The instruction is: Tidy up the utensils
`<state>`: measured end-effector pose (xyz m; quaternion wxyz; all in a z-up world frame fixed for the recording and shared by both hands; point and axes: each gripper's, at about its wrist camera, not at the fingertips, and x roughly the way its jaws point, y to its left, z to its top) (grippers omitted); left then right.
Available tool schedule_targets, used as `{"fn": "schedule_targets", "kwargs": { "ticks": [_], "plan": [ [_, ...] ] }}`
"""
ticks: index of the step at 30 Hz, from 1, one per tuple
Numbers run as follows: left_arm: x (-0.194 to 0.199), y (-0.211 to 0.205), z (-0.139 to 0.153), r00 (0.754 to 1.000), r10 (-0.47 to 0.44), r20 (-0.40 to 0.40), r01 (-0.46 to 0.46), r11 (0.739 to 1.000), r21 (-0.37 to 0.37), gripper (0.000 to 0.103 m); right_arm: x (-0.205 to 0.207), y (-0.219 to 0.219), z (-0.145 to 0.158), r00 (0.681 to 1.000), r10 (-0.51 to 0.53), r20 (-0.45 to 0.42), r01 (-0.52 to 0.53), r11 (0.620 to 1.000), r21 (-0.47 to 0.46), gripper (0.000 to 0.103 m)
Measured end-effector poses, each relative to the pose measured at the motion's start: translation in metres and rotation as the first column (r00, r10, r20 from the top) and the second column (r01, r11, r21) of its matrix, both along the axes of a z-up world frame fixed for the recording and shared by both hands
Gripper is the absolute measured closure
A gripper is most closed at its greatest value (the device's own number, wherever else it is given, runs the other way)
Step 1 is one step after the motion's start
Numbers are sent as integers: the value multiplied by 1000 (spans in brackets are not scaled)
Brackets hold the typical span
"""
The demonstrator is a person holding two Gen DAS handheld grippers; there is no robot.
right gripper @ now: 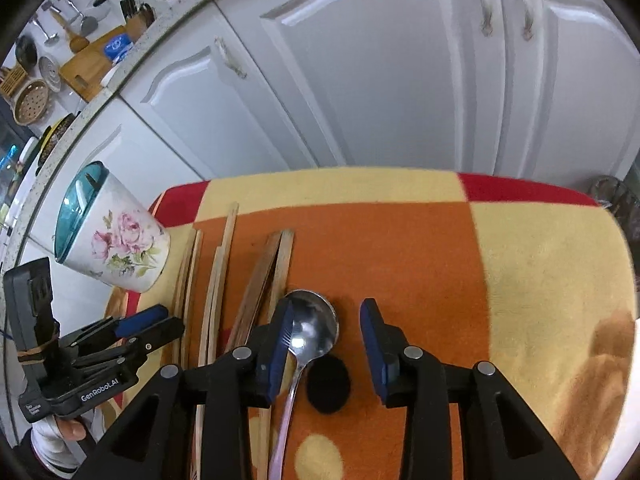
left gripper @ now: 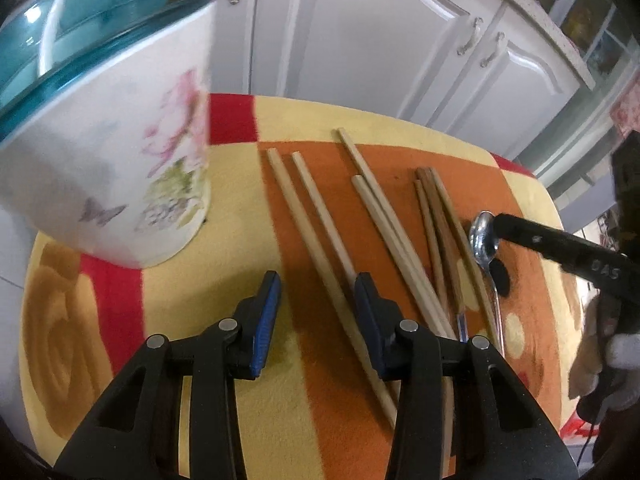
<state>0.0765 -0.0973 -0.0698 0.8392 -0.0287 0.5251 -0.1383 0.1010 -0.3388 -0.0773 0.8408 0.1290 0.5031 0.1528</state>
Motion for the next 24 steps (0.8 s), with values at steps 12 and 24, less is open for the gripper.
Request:
{"fn": "schedule_targets", "kwargs": {
  "ticks": [12,24],
  "plan": [
    [-29,11,1,993,-95,-70,89,992,-86,97,-45,-22,-1,1000,22,-9,-22,999,33,101],
    [-40,8,16,994,-107,-29,105,994,-40,85,-53,-30,-1,1000,-20,7,19,996,89,64]
  ]
}}
